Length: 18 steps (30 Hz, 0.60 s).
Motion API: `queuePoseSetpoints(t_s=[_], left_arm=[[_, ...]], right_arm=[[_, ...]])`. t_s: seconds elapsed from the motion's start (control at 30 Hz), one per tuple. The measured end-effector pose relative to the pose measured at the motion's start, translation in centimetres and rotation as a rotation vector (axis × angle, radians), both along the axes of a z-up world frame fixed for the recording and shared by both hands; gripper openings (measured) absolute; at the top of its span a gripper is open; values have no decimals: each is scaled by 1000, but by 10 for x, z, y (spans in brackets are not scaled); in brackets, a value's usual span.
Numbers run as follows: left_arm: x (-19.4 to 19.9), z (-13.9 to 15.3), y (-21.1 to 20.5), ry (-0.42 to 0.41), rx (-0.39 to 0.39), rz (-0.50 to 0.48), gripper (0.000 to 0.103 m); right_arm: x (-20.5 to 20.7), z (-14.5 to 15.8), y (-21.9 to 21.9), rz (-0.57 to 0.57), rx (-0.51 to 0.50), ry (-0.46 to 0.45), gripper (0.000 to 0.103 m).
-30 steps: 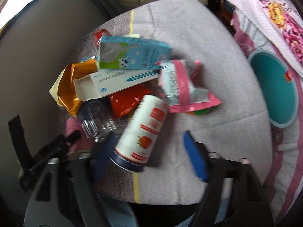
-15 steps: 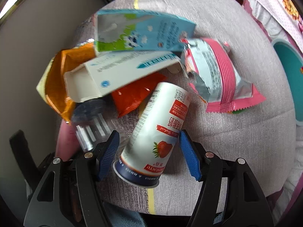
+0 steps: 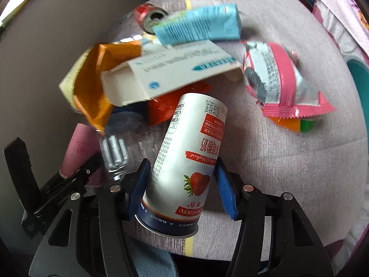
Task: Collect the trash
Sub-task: 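Grasp the pink paper cup with left tool while right tool grasps white yogurt bottle, then carry both items over the teal bin and open both tools to drop them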
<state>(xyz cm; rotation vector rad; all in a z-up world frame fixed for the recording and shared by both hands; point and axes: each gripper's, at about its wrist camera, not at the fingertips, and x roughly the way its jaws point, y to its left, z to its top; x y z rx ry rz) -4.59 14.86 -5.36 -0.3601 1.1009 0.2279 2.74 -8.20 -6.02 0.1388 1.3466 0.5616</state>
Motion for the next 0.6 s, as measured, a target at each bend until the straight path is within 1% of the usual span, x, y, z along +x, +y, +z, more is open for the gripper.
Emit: queuePoseSetpoints(t_s=[0.1,0.17,0.3,0.4,0.47,0.5,0.57,0.6], left_arm=[[-5,13,3,-21,-1,-4,68],[-12,21,-3,-36,1,-7,68],[-19,53,-14,-84,19,-35,68],[-18,77,-36,-124,26,-89,69],[-11,86,-48,-144,25,-133,69],[-6,90,-55,-149,24,-150,69],[5,94,-71,-160,23,-194,69],[13,98,-86,-166,21,-234,69]], right_arm=[[-3,12,-2,4,24,-19,53],[-9,24,-14,5,44,-30,53],[-12,43,-36,-1,81,-56,52],[-9,54,-51,-22,120,-75,52],[-7,64,-62,-44,145,-100,52],[4,61,-60,-55,149,-109,52],[11,70,-70,-86,166,-128,52],[20,73,-77,-110,175,-139,52]])
